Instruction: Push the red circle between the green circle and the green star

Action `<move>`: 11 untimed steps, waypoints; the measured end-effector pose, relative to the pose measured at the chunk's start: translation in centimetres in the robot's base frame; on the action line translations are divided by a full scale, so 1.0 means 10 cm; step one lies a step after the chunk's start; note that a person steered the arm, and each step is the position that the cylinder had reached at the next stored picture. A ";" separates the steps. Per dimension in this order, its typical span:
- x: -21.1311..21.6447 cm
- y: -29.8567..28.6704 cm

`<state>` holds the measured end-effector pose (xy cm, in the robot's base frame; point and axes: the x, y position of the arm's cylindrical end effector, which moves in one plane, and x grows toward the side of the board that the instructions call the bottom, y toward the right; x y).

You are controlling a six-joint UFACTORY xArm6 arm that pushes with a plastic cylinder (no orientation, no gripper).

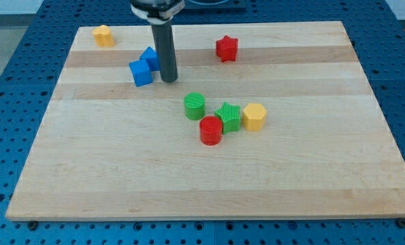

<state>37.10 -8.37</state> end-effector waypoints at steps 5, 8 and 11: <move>1.70 1.07; 1.52 0.82; 1.42 0.80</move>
